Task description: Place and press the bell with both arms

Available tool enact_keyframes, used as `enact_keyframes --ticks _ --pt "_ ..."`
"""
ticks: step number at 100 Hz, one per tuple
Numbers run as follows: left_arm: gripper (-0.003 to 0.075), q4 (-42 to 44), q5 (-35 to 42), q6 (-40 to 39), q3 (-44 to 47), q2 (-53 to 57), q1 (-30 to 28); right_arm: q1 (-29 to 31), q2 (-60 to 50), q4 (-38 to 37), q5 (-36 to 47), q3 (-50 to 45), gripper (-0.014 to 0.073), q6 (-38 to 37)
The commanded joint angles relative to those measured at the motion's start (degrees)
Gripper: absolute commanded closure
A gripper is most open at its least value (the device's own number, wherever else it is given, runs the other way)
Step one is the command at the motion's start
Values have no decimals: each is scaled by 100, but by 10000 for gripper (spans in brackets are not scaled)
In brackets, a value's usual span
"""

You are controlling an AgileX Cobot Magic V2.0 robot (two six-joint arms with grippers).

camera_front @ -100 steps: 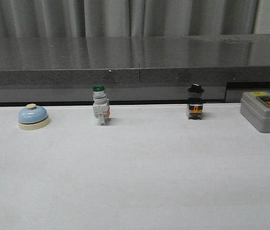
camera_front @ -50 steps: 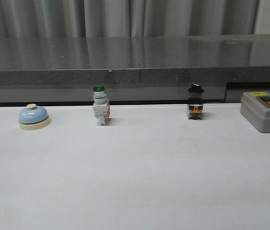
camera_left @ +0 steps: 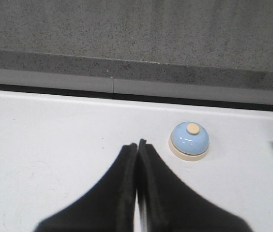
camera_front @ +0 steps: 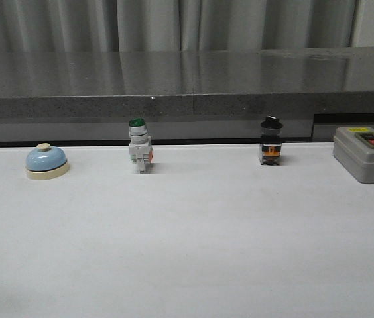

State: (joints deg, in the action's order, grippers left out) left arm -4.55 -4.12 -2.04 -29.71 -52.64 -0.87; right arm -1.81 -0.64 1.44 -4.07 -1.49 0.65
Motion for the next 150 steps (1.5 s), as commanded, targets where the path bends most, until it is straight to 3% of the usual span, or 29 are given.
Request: enact_keyframes --ticks 1,27,37,87,111,150 --pt "645 14 473 -54 -508 -502 34 26 -106 12 496 83 654 10" --pt "279 14 471 -54 -1492 -1897 445 26 -106 12 496 83 654 10" --pt "209 14 323 -54 -1932 -2449 687 26 -106 12 496 83 654 10" --pt "205 2 -2909 -54 -4936 -4956 867 26 -106 12 496 83 654 10" --pt "205 2 -3517 -8 -5858 -5776 923 26 -106 12 496 83 654 10" --pt "205 14 -3568 5 -6412 -6477 923 26 -106 12 496 83 654 10"
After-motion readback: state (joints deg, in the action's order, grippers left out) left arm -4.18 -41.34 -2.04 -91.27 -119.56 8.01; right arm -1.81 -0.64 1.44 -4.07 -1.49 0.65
